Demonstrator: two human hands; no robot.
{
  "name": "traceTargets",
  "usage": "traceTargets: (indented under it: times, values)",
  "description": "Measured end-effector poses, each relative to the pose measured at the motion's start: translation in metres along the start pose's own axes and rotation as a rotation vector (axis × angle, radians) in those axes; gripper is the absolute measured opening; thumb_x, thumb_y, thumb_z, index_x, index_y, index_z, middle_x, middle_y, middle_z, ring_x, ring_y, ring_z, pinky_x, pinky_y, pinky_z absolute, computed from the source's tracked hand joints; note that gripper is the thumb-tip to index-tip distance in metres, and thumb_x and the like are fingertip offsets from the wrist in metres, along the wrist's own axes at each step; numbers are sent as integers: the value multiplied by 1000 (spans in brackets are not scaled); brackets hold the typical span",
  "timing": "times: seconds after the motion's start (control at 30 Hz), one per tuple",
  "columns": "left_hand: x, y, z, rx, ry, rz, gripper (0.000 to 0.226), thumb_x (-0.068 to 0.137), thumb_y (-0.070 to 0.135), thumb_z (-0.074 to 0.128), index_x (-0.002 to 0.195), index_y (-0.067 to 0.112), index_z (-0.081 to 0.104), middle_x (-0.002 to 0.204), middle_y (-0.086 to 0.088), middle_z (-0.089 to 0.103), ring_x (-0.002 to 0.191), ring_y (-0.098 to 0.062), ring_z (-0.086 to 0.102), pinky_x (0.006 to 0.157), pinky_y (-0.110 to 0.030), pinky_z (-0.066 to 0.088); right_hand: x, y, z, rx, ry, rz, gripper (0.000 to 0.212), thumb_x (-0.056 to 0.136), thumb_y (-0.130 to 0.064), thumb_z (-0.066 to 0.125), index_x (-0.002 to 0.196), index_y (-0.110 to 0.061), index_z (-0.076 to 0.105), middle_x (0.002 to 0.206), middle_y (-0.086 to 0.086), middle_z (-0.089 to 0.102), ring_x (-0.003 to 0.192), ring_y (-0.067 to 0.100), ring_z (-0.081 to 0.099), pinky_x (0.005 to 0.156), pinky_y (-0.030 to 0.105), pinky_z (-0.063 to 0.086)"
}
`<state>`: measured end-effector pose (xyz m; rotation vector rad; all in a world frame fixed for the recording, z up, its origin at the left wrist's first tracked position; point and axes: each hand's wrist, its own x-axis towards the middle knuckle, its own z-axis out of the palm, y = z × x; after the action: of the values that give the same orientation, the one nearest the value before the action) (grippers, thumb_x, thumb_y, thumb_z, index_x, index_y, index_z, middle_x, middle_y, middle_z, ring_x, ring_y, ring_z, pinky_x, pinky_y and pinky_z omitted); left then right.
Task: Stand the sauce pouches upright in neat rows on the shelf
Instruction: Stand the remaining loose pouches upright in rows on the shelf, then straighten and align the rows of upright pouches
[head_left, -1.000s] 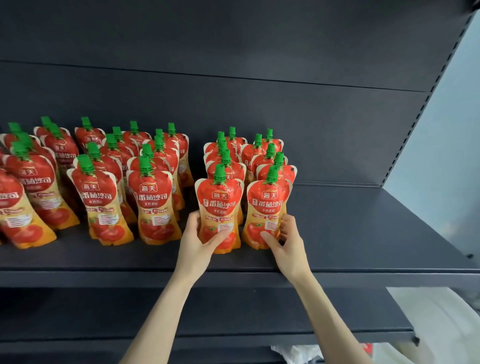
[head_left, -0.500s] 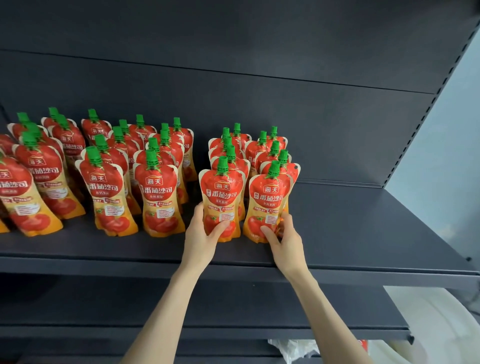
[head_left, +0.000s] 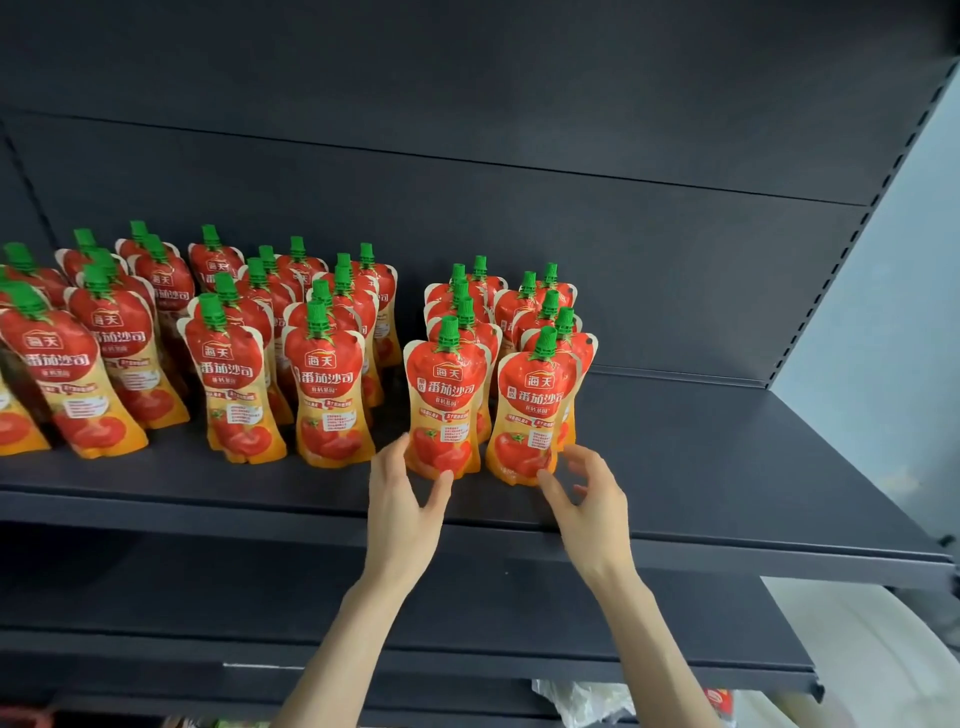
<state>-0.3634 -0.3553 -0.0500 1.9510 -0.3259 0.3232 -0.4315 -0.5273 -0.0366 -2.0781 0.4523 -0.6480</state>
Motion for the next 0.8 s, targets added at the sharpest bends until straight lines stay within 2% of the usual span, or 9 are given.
traceTargets:
  times: [0.13, 0.33, 0.43, 0.53, 0.7, 0.8]
  values:
    - [-20, -6, -17, 46, -20, 84, 36, 86, 17, 64, 121, 13, 56, 116, 1, 59, 110, -14, 56, 89, -23, 43, -16, -7, -1, 9, -30, -51, 20, 91, -23, 59, 109, -18, 63, 104, -10, 66, 100, 11, 59, 89, 30, 49]
    - [-25, -8, -71, 118, -29, 175, 21, 85, 14, 65, 106, 13, 65, 100, 7, 65, 92, -2, 62, 81, -28, 53, -35, -45, 23, 17, -112, -155, 13, 90, -19, 60, 102, -22, 65, 95, -11, 66, 94, 8, 61, 85, 28, 52]
    - [-15, -3, -107, 111, 5, 215, 16, 85, 15, 66, 101, 14, 66, 93, 9, 67, 92, 1, 60, 76, -13, 51, -37, -78, 43, 21, -149, -251, 14, 90, -18, 59, 102, -20, 66, 96, -10, 67, 94, 9, 61, 83, 26, 51]
    - [-1, 0, -151, 107, 57, 242, 17, 84, 15, 66, 100, 13, 67, 92, 8, 67, 94, 1, 60, 75, -4, 45, -37, -115, 67, 13, -166, -310, 20, 91, -20, 59, 109, -17, 65, 104, -6, 67, 96, 8, 60, 80, 18, 50]
    - [34, -14, -247, 98, 123, 280, 16, 86, 18, 63, 102, 18, 65, 93, 16, 65, 95, 5, 59, 78, -4, 44, -38, -197, 129, 45, -148, -423, 20, 92, -22, 58, 110, -16, 65, 106, -7, 67, 99, 5, 59, 85, 20, 49]
    - [61, -30, -304, 97, 123, 291, 16, 86, 20, 63, 101, 18, 66, 94, 17, 66, 94, 3, 60, 78, -10, 49, -37, -243, 171, 93, -121, -434, 19, 92, -21, 57, 108, -15, 65, 103, -10, 66, 96, 1, 59, 83, 14, 48]
